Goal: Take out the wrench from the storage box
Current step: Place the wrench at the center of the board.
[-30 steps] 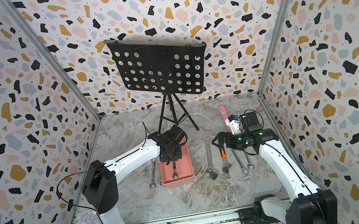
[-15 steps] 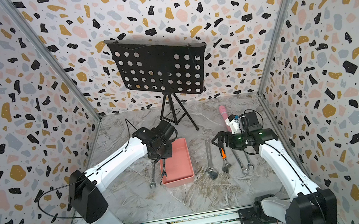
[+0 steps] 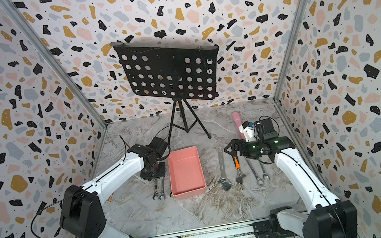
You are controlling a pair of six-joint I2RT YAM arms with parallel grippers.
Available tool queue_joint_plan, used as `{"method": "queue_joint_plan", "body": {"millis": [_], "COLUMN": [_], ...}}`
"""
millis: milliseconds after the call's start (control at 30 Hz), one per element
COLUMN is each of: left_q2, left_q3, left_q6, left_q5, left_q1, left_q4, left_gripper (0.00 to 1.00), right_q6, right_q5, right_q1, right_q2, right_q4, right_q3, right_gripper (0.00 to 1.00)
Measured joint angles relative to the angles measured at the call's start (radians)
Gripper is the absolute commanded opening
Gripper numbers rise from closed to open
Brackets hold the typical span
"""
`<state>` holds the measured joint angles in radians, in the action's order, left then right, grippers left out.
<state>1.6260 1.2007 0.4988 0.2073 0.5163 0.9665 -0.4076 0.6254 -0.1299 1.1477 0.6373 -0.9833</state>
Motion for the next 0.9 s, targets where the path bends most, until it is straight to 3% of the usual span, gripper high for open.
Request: {"method": "queue_joint_plan", "body": {"millis": [667,767,900], "left_q2": [0.182,0.184,0.184], "left_q3": [-0.084,-0.084,-0.084], "left_q6": [-0.140,-0.146,-0.150], "left_q5": [-0.018,-0.017,-0.019], "left_q1": [-0.130,-0.134,-0.136], "left_q4": [-0.215,-0.217,-0.217], "left_gripper": [0.02,0.08,0.23], "right_q6": [0.000,0.000,0.000], "right_q5": [-0.016,-0.016,-0.016], "right_q1": [0.000,0.000,0.000], "right_q2": [0.002,0.005,0.005], "right_q4": [0.011,0.016,0.018], "right_q3": [0.000,0.000,0.000], "right_gripper": [1.00,1.00,1.00]}}
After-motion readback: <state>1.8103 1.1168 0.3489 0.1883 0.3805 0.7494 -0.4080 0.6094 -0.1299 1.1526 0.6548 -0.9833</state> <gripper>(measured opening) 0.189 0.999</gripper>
